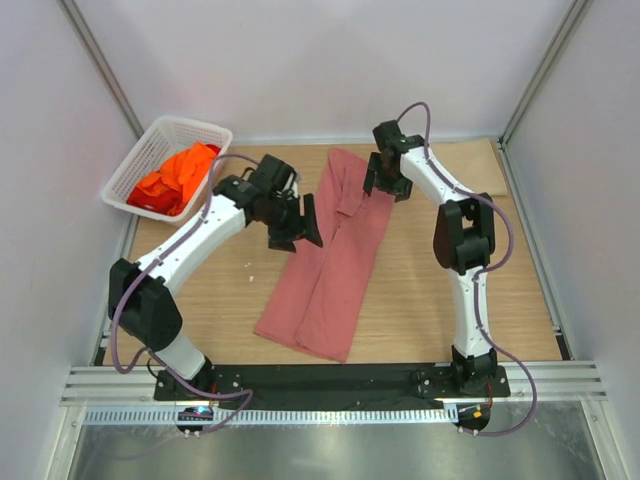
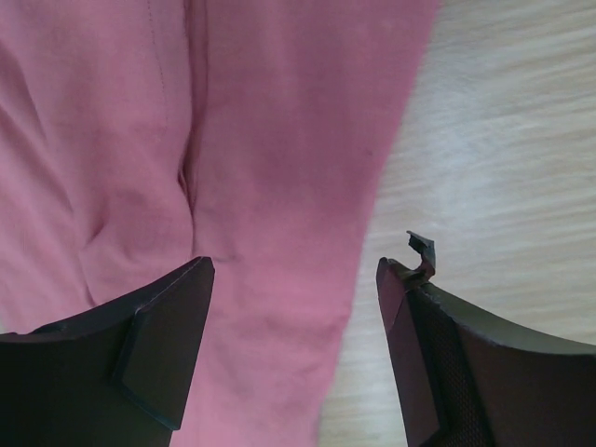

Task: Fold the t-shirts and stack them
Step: Fold the tshirt

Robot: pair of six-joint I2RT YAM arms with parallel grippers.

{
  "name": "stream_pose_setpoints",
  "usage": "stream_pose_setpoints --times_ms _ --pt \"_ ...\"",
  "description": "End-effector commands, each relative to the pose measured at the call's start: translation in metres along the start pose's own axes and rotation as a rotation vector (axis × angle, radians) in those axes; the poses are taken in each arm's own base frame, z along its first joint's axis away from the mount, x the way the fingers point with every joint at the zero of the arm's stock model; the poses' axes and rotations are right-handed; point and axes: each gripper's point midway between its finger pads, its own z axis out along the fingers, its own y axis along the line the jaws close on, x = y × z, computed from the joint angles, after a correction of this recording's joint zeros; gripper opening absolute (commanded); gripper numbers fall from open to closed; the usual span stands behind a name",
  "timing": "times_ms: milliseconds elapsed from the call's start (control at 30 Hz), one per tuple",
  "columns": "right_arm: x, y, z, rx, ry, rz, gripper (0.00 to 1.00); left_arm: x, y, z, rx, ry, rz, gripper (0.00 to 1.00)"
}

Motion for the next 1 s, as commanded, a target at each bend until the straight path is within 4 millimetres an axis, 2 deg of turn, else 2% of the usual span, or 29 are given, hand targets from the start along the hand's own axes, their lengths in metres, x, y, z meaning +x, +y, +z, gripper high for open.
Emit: stream_pose_setpoints --times_ms 0,33,133,267,333,400,433,467,533,600,633,667,700,767,800,867,900,933,967 --pt "-0.013 0.036 0.013 -0.056 -0.056 0.001 0.78 -0.021 0.026 -0.031 -0.061 -0.081 0.046 0.70" --pt "-0.015 0.042 0.015 -0.068 -0.066 -0.011 0.77 -0.031 0.033 -0.040 -0.086 -0.132 0.048 0.70" --pt "-0.010 0.050 0.033 -0.036 -0.091 -0.065 0.77 -0.036 0.044 -0.046 -0.118 -0.170 0.059 0.71" --pt "-0.001 0.055 0.055 0.009 -0.104 -0.106 0.77 -0.029 0.059 -0.035 -0.103 -0.145 0.023 0.70" --pt "0.001 0.056 0.063 0.033 -0.114 -0.121 0.76 -0.019 0.069 -0.025 -0.111 -0.107 0.005 0.69" --pt "0.007 0.057 0.080 0.044 -0.098 -0.132 0.76 -0.011 0.079 -0.021 -0.115 -0.078 -0.017 0.69" --pt "-0.001 0.062 0.080 0.031 -0.119 -0.133 0.76 -0.009 0.083 -0.020 -0.114 -0.070 -0.025 0.69" --pt "0.005 0.063 0.095 0.037 -0.104 -0.148 0.76 -0.006 0.084 -0.020 -0.110 -0.063 -0.026 0.69" --pt "-0.012 0.074 0.095 0.012 -0.151 -0.164 0.76 0.000 0.092 -0.019 -0.112 -0.051 -0.037 0.69" --pt "-0.012 0.079 0.106 0.006 -0.152 -0.174 0.77 0.004 0.098 -0.016 -0.118 -0.034 -0.043 0.70" --pt "-0.027 0.089 0.096 -0.024 -0.189 -0.159 0.77 0.007 0.104 -0.014 -0.123 -0.020 -0.058 0.70" --pt "-0.032 0.093 0.093 -0.038 -0.200 -0.152 0.77 0.008 0.108 -0.013 -0.120 -0.010 -0.067 0.70" --pt "-0.044 0.099 0.079 -0.064 -0.226 -0.138 0.77 0.008 0.110 -0.012 -0.114 -0.003 -0.079 0.70" --pt "-0.053 0.105 0.062 -0.092 -0.249 -0.128 0.78 0.008 0.116 -0.011 -0.083 0.015 -0.117 0.71" --pt "-0.064 0.106 0.038 -0.110 -0.278 -0.119 0.79 0.007 0.117 -0.010 -0.072 0.019 -0.127 0.71" --pt "-0.072 0.105 0.013 -0.125 -0.295 -0.115 0.80 0.006 0.123 -0.008 -0.047 0.034 -0.156 0.71" --pt "-0.067 0.101 0.004 -0.119 -0.274 -0.123 0.81 0.007 0.126 -0.006 -0.045 0.043 -0.170 0.71" --pt "-0.074 0.099 -0.023 -0.138 -0.291 -0.120 0.81 0.008 0.131 -0.002 -0.047 0.061 -0.186 0.70" --pt "-0.072 0.096 -0.035 -0.139 -0.283 -0.127 0.82 0.009 0.135 0.000 -0.041 0.075 -0.209 0.70"
